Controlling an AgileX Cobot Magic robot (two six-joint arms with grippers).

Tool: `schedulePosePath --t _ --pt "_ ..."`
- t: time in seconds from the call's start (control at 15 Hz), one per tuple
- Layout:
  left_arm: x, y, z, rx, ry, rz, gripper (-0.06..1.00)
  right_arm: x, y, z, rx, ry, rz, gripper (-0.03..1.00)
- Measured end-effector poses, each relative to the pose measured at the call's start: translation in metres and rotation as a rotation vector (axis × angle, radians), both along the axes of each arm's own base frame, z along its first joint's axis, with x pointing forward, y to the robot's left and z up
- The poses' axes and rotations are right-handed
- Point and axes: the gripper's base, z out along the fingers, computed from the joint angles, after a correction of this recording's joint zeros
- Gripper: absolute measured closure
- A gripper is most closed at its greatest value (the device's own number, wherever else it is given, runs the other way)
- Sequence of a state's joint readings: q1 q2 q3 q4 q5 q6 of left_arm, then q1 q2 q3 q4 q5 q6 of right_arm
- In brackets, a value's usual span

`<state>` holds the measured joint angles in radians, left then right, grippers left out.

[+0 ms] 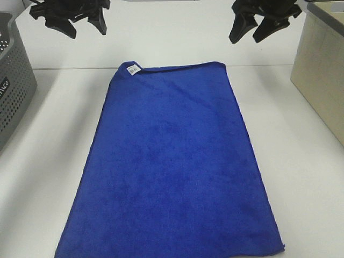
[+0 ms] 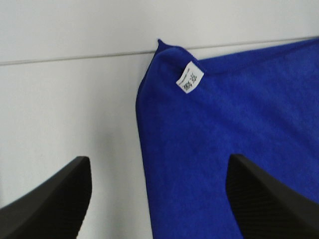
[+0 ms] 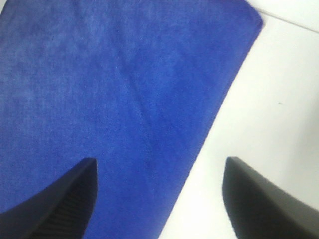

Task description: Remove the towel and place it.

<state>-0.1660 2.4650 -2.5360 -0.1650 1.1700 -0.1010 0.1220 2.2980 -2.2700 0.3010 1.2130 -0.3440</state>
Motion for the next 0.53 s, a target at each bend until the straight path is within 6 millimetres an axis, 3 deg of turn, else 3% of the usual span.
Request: schedulePosePath --t 0.33,0.53 --pt "-0.021 0.015 0.061 0.134 -0.106 -0.004 0.18 -0.031 -0.013 0.084 -0.036 -0.148 -0.147 0.21" --pt "-0.035 0.034 0.097 0.188 -0.175 0.041 0.14 -0.054 -0.040 0.131 -0.040 -0.245 -0.245 0.21"
